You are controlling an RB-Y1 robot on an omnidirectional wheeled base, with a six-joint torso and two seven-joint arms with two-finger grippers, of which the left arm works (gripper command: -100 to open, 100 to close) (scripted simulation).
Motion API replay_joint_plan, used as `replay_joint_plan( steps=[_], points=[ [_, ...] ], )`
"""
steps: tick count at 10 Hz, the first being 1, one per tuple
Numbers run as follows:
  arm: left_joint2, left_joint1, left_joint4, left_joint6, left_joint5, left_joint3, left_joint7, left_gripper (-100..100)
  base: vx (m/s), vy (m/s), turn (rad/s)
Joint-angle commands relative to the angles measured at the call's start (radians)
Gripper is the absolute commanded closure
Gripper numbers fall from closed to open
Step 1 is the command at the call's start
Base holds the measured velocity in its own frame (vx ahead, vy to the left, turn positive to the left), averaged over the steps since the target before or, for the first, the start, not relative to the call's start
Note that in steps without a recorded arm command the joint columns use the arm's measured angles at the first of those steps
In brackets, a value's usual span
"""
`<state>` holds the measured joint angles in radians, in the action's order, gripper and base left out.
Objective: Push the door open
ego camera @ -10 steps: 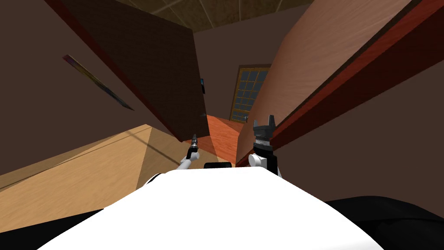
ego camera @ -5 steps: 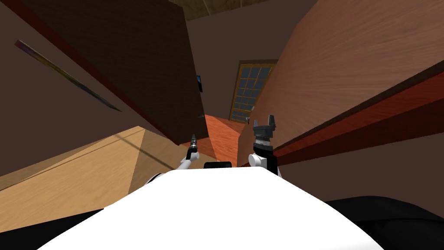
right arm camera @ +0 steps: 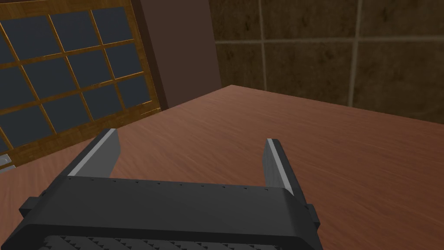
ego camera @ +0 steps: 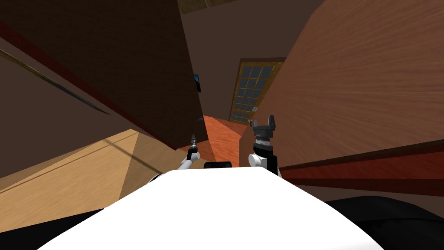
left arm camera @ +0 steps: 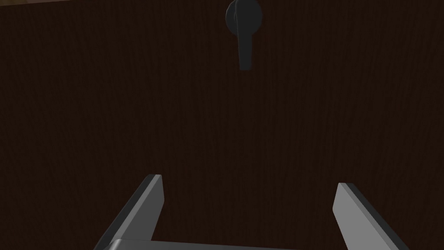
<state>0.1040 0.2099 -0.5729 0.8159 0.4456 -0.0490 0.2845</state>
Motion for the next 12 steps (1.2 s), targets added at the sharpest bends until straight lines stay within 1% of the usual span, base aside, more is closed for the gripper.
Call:
replay_joint_plan(
  steps=[1,5,7,12],
  points=[
    [-0.008,0.001,0.005,0.009,0.003,-0.005,0.002,-100,0.210,0.034,-0.021],
    [-0.028,0.002,0.010,0.024,0.007,-0.013,0.005,-100,0.204,0.039,-0.021],
    [-0.041,0.003,0.013,0.032,0.010,-0.017,0.006,-100,0.217,0.055,-0.016],
    [-0.071,0.004,0.017,0.043,0.013,-0.023,0.009,-100,0.206,0.045,-0.001]
  ],
)
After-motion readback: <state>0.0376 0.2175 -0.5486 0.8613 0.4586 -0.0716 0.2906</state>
